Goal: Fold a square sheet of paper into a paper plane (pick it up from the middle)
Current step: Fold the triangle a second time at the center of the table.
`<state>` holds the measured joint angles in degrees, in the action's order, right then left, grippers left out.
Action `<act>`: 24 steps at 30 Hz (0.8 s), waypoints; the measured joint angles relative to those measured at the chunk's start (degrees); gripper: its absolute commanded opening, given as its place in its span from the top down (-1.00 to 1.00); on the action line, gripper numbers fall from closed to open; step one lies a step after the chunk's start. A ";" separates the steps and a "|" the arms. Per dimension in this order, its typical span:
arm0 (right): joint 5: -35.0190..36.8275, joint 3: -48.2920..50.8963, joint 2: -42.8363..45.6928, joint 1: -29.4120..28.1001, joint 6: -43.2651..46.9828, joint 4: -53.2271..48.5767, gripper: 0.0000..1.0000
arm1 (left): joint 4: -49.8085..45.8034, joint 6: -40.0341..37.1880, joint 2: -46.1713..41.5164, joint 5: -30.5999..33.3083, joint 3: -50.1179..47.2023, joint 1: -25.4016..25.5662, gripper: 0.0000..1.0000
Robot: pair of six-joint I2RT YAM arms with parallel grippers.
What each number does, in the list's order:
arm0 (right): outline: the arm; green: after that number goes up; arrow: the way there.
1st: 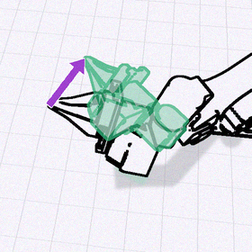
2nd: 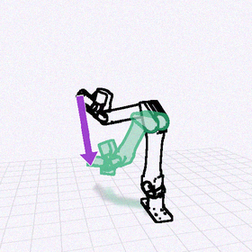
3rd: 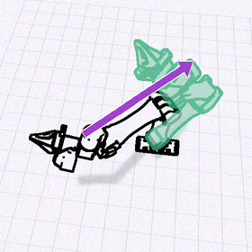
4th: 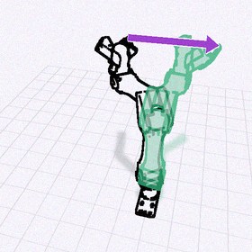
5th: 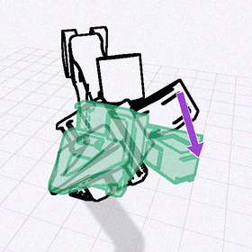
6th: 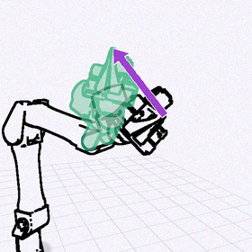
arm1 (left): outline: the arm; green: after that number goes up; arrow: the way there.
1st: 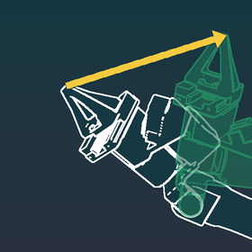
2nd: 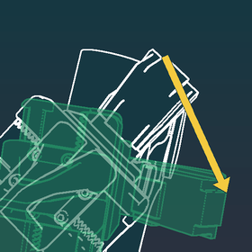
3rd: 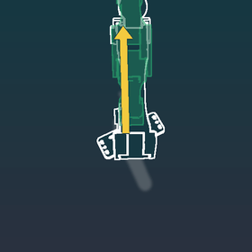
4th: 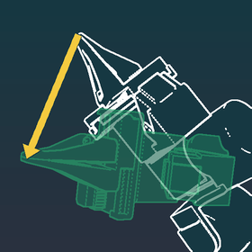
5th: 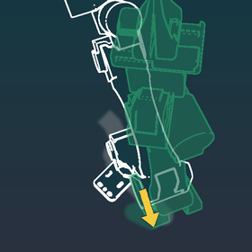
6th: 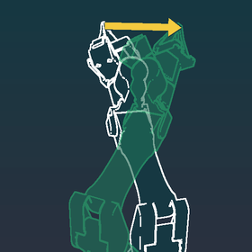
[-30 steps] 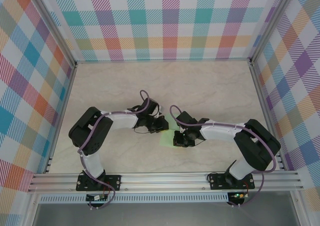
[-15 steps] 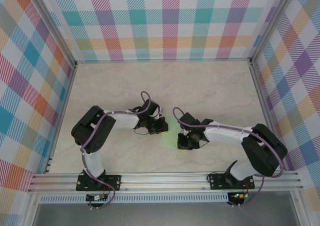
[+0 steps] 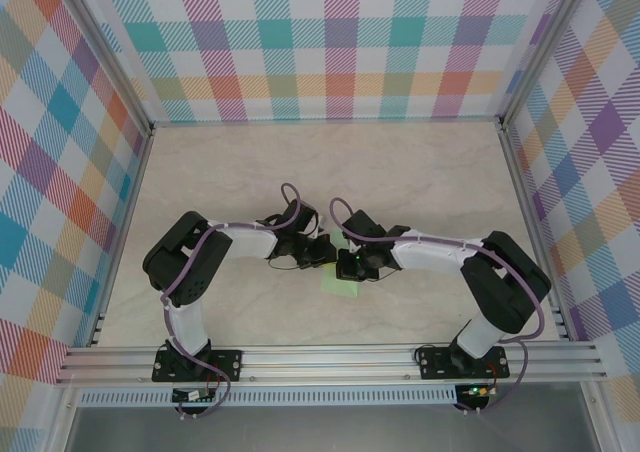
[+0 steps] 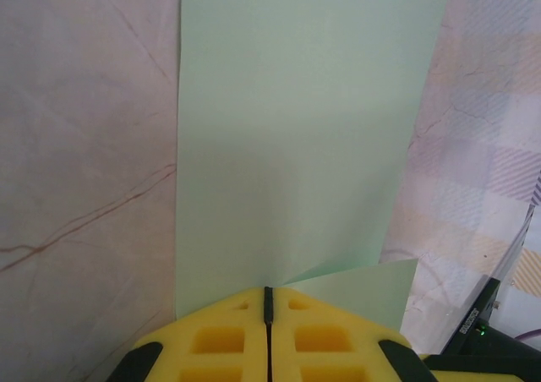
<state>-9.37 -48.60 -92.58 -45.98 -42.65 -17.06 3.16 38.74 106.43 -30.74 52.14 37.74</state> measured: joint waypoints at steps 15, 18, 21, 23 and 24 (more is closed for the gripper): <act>2.49 1.51 -2.64 0.00 -0.48 6.10 0.96 | 1.60 0.87 0.00 -0.35 -0.74 -0.04 0.91; 2.60 1.81 -2.67 0.00 -0.48 6.62 0.96 | 1.60 0.87 0.00 -0.33 -0.74 -0.04 0.92; 2.67 2.32 -2.56 0.00 -0.46 7.21 0.96 | 1.55 0.87 0.00 -0.26 -0.74 -0.04 0.92; 2.64 3.02 -2.10 0.00 -0.44 7.98 0.96 | 1.53 0.87 0.00 -0.20 -0.74 -0.04 0.92; 2.67 3.39 -1.84 0.00 -0.42 8.28 0.96 | 1.51 0.87 0.00 -0.15 -0.74 -0.04 0.93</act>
<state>-6.70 -45.21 -94.41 -45.98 -43.07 -8.78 4.67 39.62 106.43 -30.89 51.40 37.69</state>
